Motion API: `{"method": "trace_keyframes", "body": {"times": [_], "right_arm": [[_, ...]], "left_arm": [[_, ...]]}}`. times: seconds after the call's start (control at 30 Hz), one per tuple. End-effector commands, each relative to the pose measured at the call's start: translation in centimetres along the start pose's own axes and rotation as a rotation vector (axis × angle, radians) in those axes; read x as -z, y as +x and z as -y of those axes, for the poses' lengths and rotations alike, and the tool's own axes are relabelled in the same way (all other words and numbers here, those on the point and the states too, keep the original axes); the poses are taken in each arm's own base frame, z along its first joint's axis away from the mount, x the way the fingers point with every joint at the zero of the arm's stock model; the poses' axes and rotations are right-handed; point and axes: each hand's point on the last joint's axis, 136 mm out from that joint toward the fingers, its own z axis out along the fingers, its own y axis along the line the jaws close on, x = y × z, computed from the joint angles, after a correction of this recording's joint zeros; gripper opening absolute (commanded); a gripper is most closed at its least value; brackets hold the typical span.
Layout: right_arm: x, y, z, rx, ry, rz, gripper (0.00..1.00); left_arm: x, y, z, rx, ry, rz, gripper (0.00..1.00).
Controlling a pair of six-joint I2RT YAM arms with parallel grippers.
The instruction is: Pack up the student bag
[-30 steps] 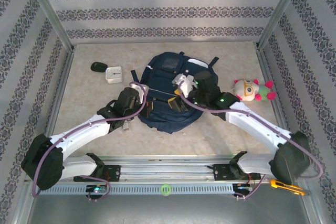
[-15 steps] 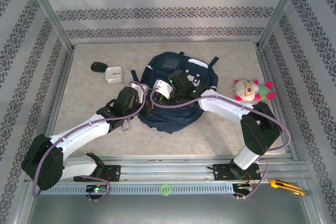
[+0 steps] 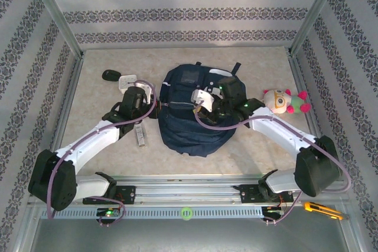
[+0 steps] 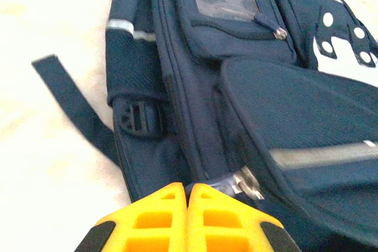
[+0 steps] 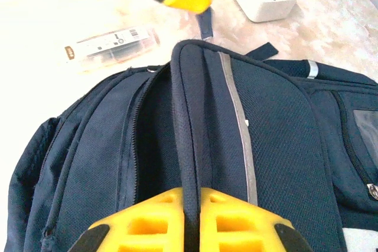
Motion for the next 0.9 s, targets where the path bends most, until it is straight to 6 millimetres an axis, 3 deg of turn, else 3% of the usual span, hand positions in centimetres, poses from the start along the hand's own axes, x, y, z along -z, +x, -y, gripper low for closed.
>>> {"method": "trace_keyframes", "body": {"times": [0.0,0.17,0.23,0.27,0.33,0.43,0.67,0.77,0.87], "right_arm": [[2.1,-1.7,-2.6,0.052,-0.141,0.134,0.0],[2.3,-2.2,-1.3,-0.015,-0.115,0.176,0.0],[2.0,-2.2,-0.3,-0.062,-0.072,0.165,0.0],[1.9,-2.2,0.1,-0.081,-0.054,0.161,0.0],[1.9,-2.2,0.8,-0.116,-0.024,0.157,0.0],[1.8,-2.4,2.0,-0.176,0.03,0.162,0.0],[1.1,-3.7,1.7,-0.175,0.029,0.191,0.0],[0.7,-4.0,1.3,-0.165,0.022,0.19,0.0],[0.4,-4.2,1.1,-0.164,0.013,0.187,0.0]], "left_arm": [[-1.1,-1.4,-2.7,-0.031,-0.099,0.012,0.0],[-4.0,-1.8,-1.7,-0.001,-0.04,-0.017,0.0],[-4.3,-2.0,-1.5,0.028,-0.031,-0.02,0.07],[-4.2,-2.0,-1.4,0.046,-0.026,-0.018,0.15],[-3.4,-2.0,-1.5,0.085,-0.034,-0.013,0.33],[-1.1,-1.2,-2.3,0.195,-0.093,-0.026,0.47],[5.1,4.4,-6.6,0.422,-0.371,-0.14,0.57],[6.4,7.0,-7.9,0.458,-0.454,-0.203,0.59],[6.4,9.2,-8.5,0.493,-0.473,-0.229,0.62]]}}
